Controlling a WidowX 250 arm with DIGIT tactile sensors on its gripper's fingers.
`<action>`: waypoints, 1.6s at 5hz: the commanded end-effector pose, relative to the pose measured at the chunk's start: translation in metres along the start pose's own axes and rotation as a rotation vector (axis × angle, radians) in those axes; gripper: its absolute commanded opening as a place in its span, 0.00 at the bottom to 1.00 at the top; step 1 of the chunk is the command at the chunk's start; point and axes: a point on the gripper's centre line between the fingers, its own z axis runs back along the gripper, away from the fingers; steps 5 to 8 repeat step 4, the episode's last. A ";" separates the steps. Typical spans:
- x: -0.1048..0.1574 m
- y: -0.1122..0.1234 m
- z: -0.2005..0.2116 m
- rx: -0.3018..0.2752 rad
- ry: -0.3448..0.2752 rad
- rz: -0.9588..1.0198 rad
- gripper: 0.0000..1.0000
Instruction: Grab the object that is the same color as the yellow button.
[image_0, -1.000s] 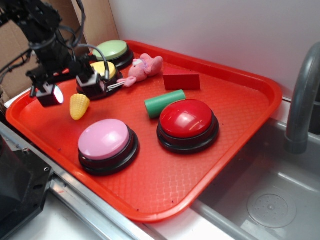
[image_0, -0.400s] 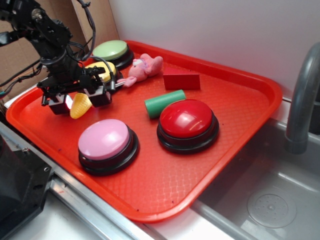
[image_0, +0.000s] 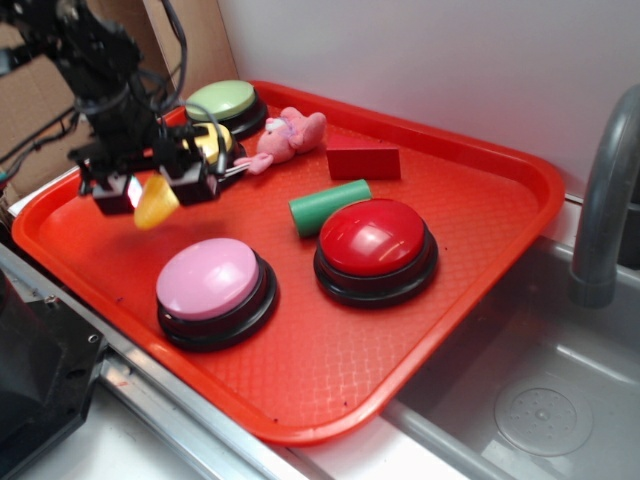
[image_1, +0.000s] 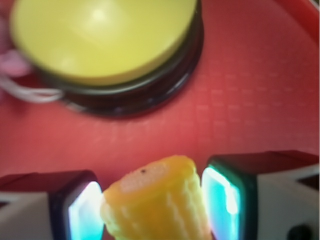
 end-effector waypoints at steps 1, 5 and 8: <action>0.014 -0.040 0.091 -0.035 0.080 -0.199 0.00; 0.043 -0.060 0.129 -0.022 0.052 -0.262 0.00; 0.043 -0.060 0.129 -0.022 0.052 -0.262 0.00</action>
